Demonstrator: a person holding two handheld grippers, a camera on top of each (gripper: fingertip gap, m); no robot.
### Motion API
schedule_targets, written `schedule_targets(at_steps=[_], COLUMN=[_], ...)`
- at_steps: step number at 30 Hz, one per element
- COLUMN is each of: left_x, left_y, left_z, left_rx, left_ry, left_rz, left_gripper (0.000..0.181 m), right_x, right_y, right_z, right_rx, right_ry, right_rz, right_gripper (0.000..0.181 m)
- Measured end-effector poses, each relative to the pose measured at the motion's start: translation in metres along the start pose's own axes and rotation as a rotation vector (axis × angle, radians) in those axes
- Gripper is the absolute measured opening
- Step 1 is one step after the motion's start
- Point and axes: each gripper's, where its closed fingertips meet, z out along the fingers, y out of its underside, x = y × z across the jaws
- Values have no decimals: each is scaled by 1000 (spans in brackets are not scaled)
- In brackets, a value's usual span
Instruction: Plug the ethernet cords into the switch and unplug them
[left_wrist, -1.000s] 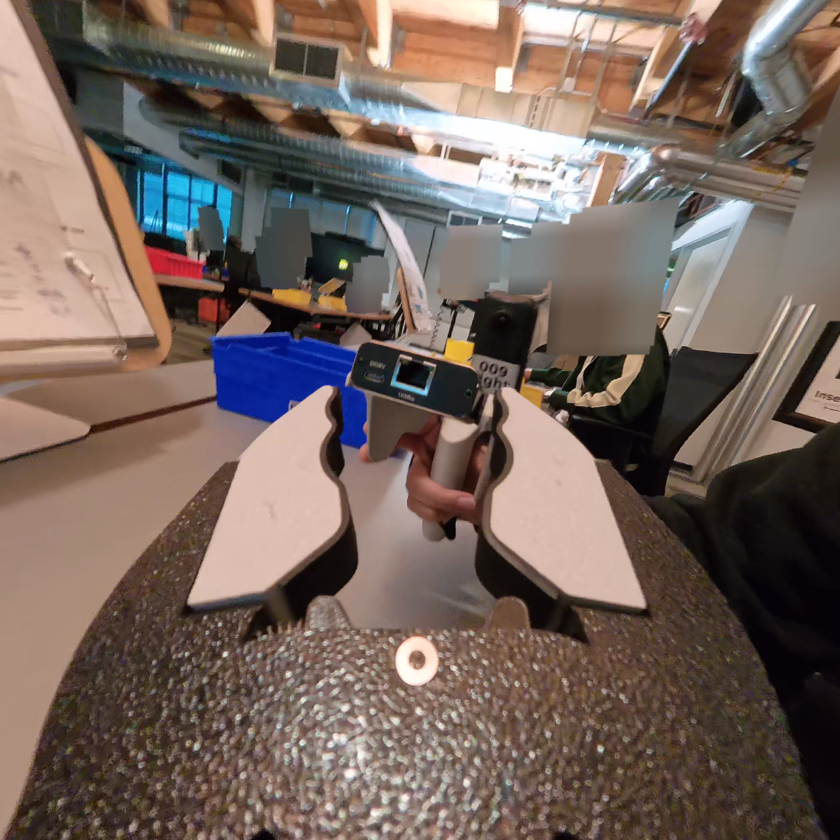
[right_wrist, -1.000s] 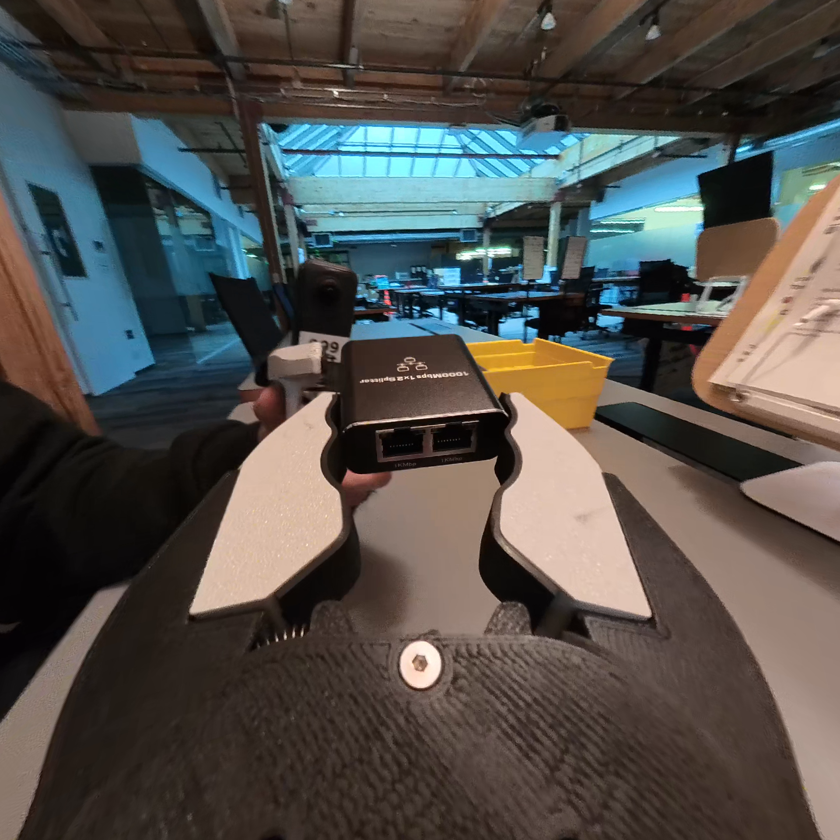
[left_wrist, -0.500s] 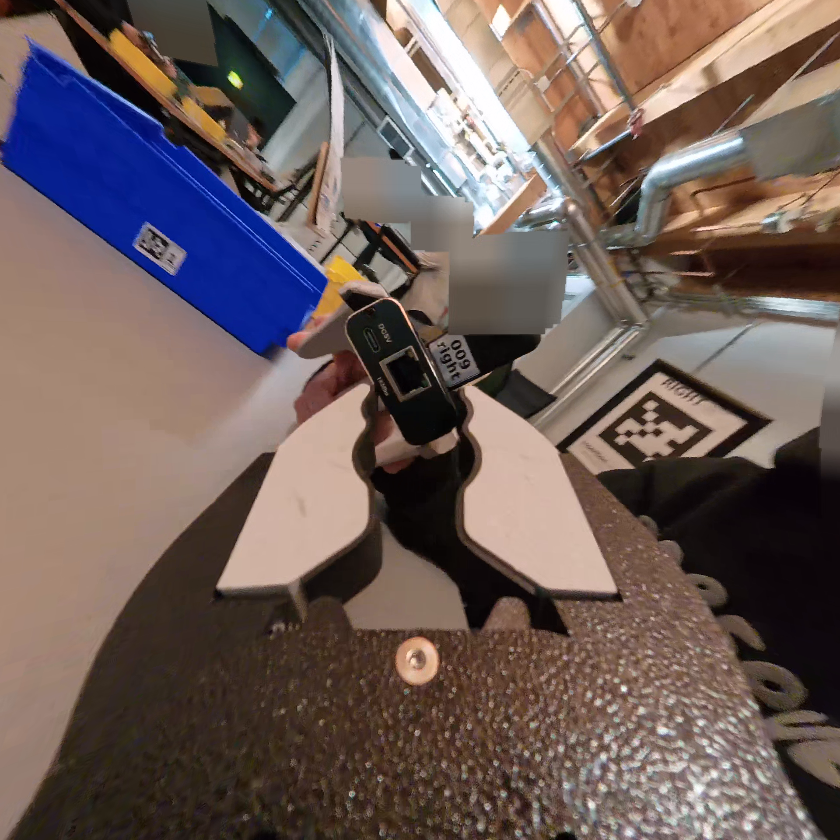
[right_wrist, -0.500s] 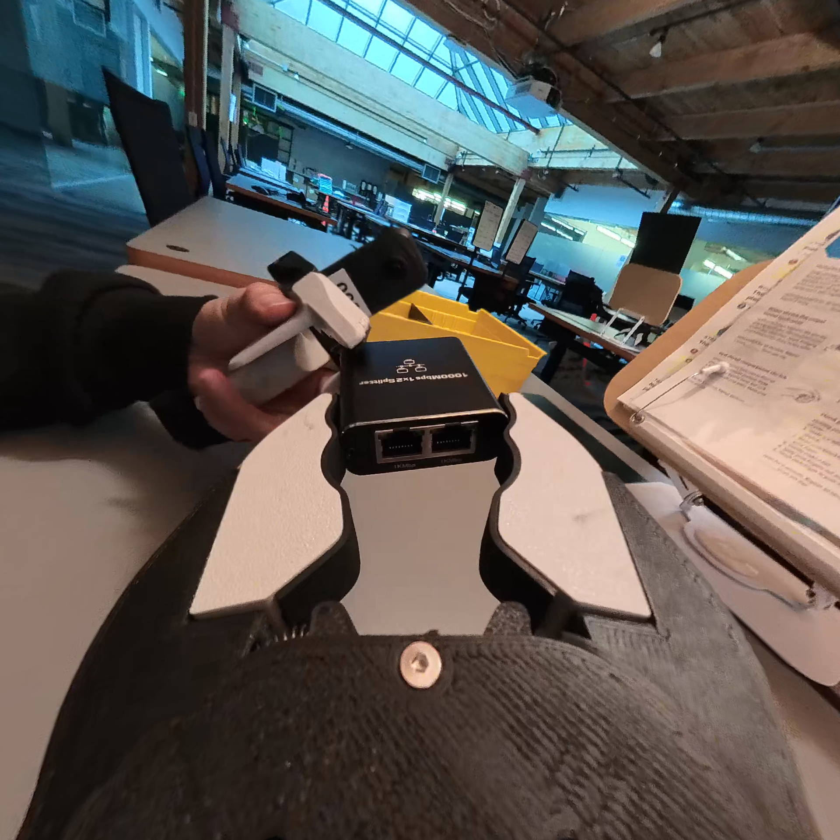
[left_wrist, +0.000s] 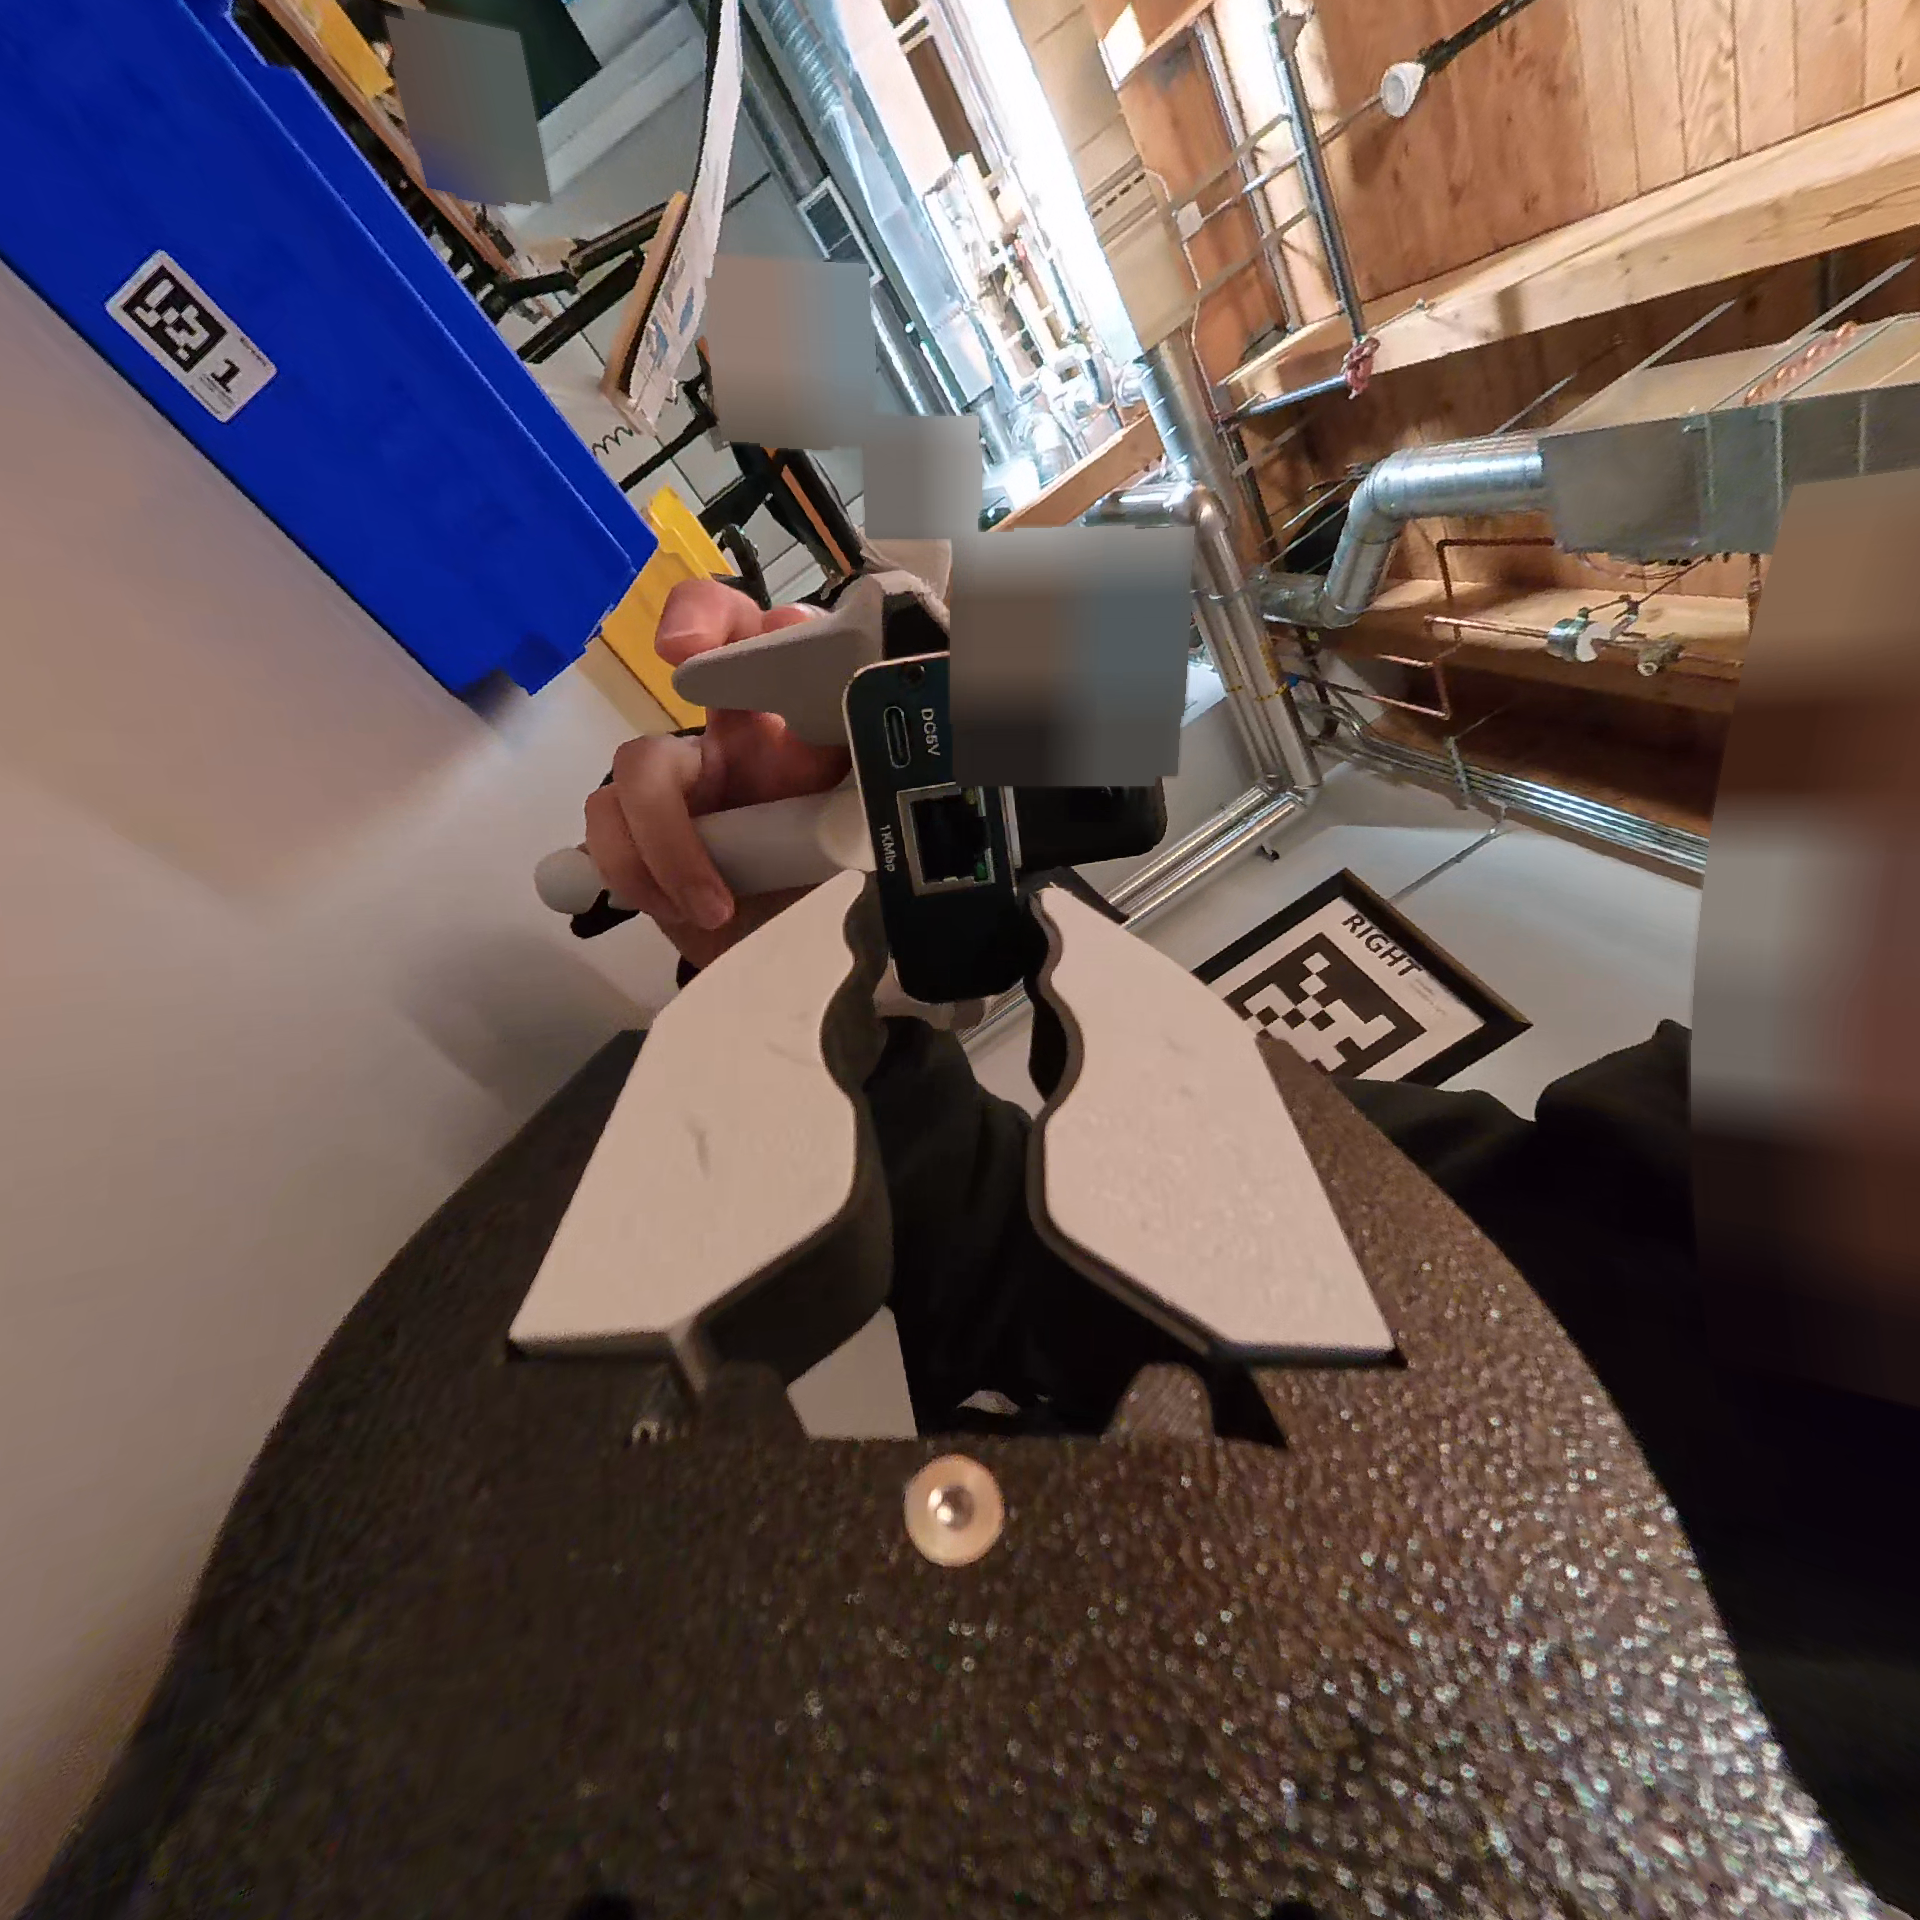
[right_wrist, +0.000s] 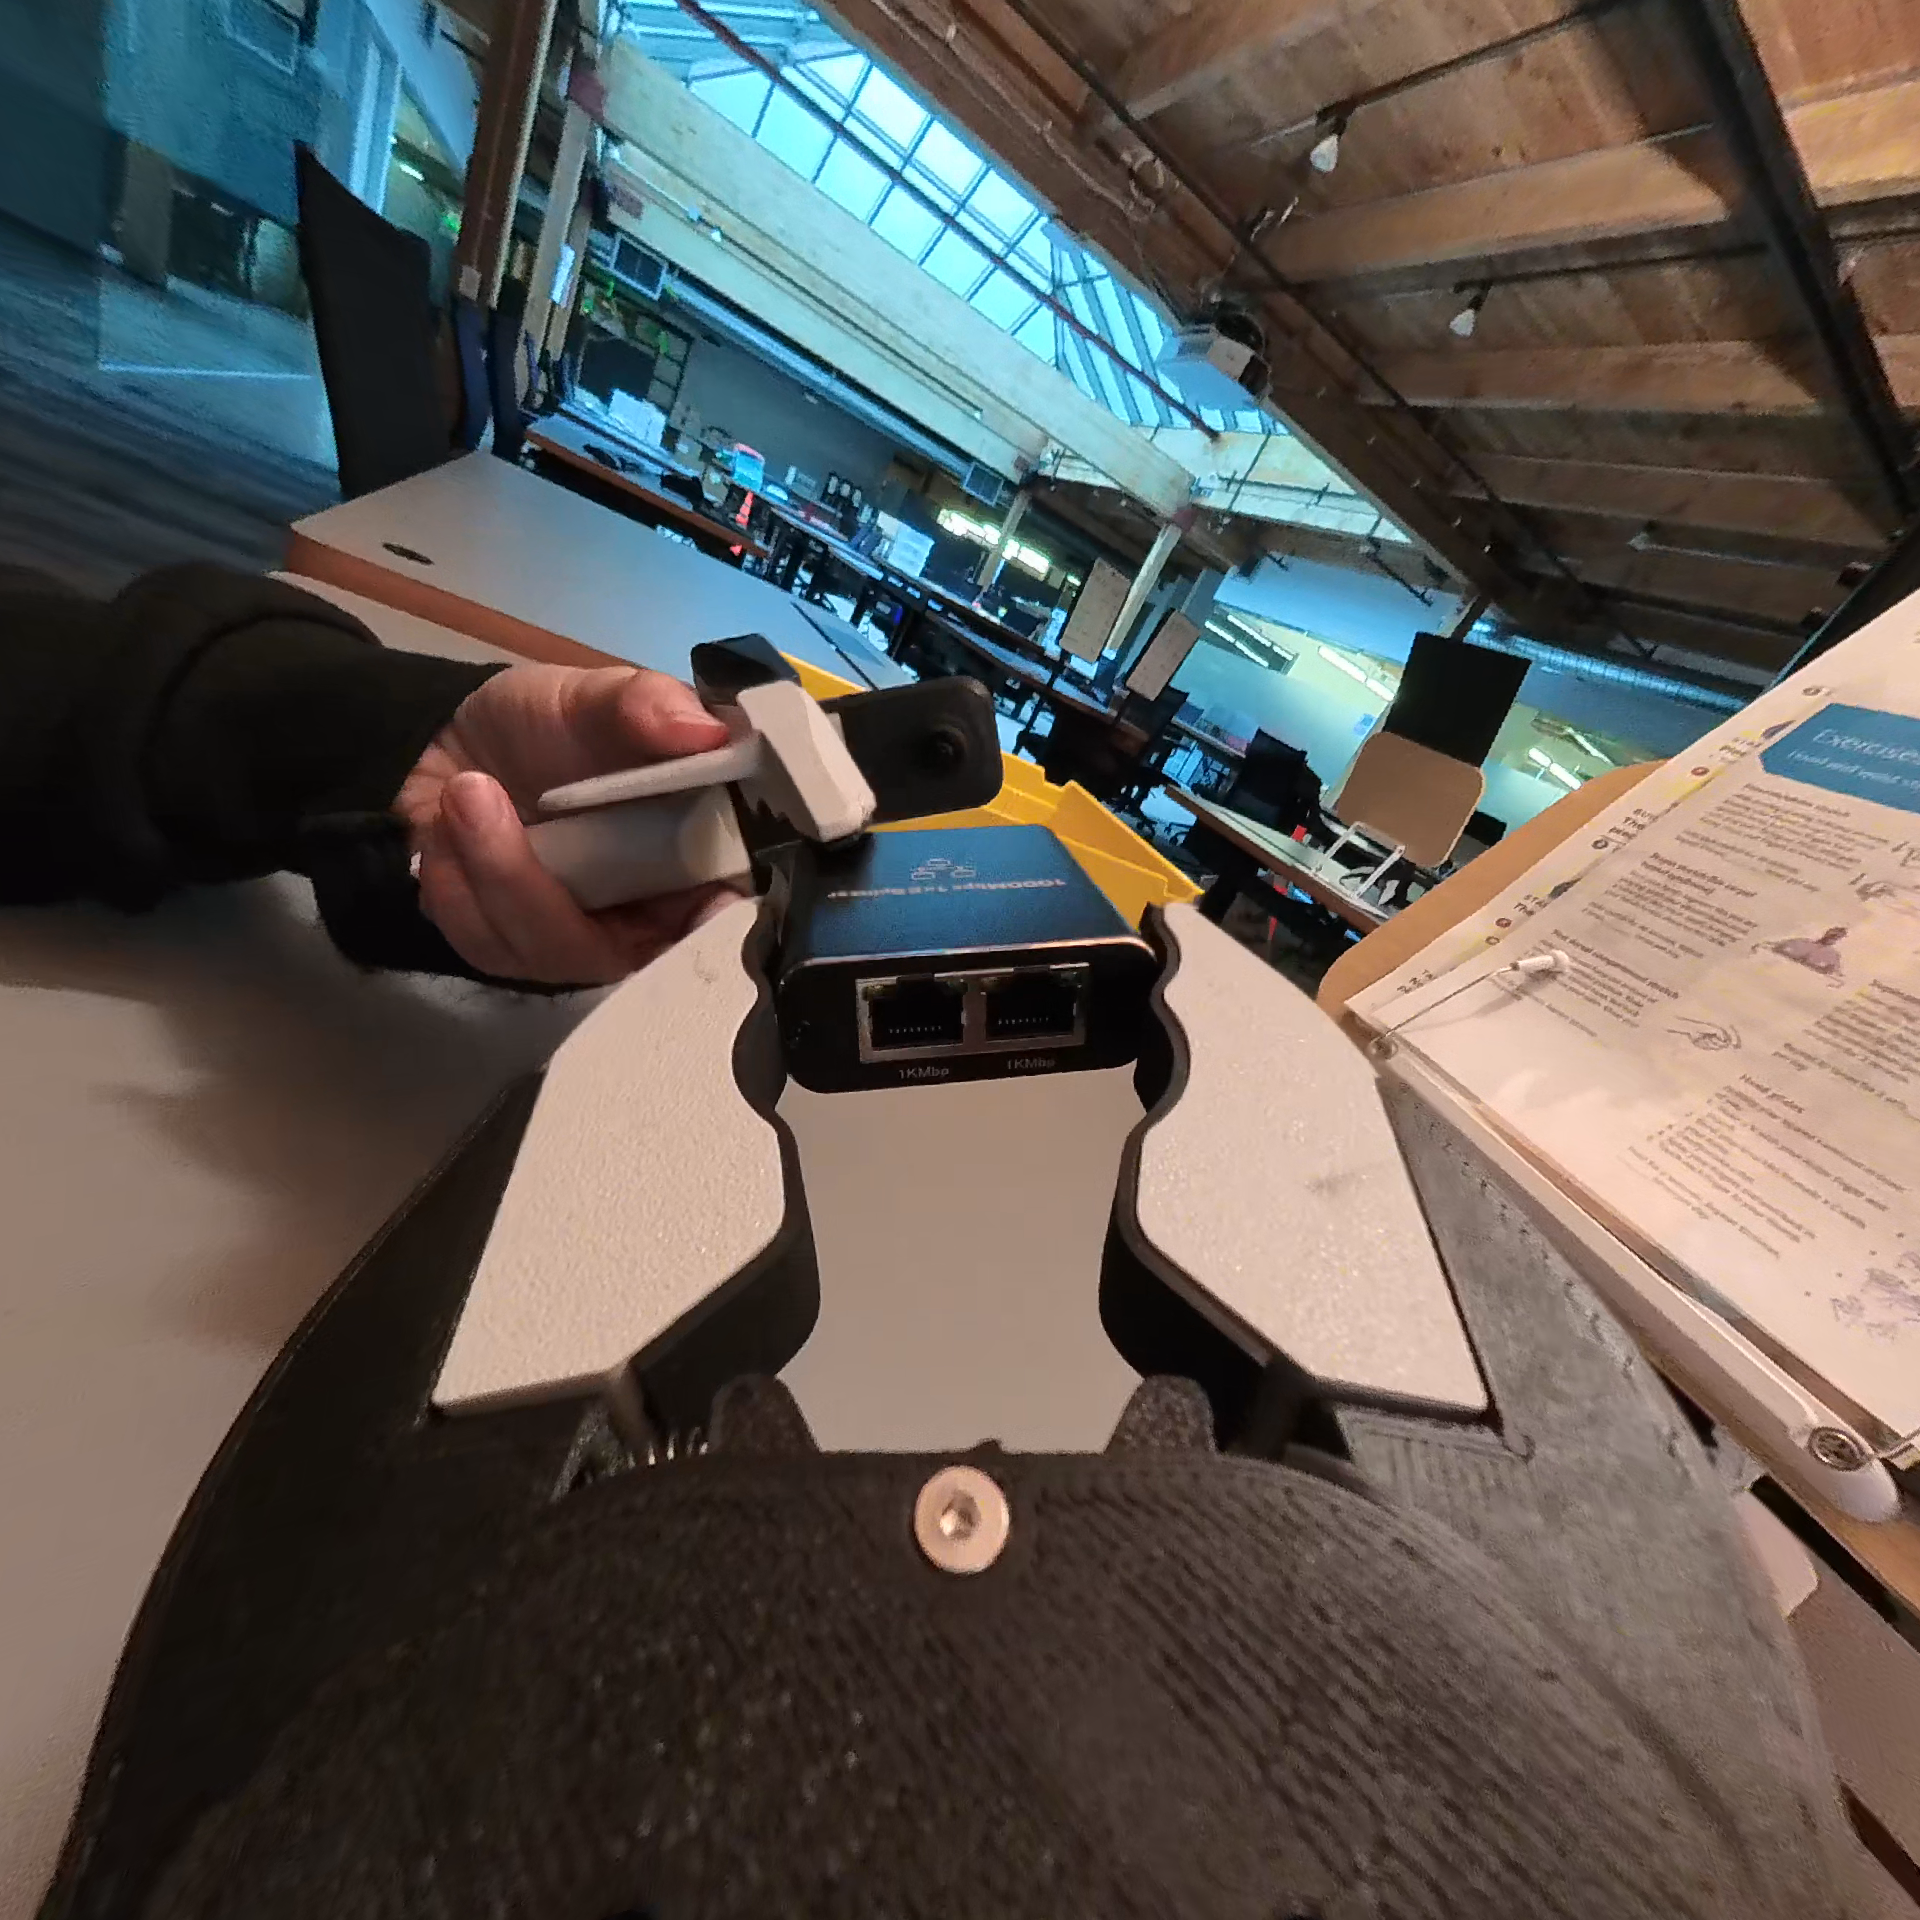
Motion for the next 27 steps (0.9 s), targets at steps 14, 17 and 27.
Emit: schedule_targets(at_steps=[14,17,27], left_x=[2,-1,33], left_y=[-7,-13,-70], left_z=[-4,-5,-105], left_rx=[35,68,75], left_ry=[-12,-84,-776], left_rz=[26,108,687], left_gripper=[27,34,53], right_x=[1,3,39], right_y=[2,0,-3], right_z=[6,6,-22], right_rx=[-53,-28,97], right_ry=[-26,-32,62], right_rz=[174,253,443], right_gripper=[67,67,66])
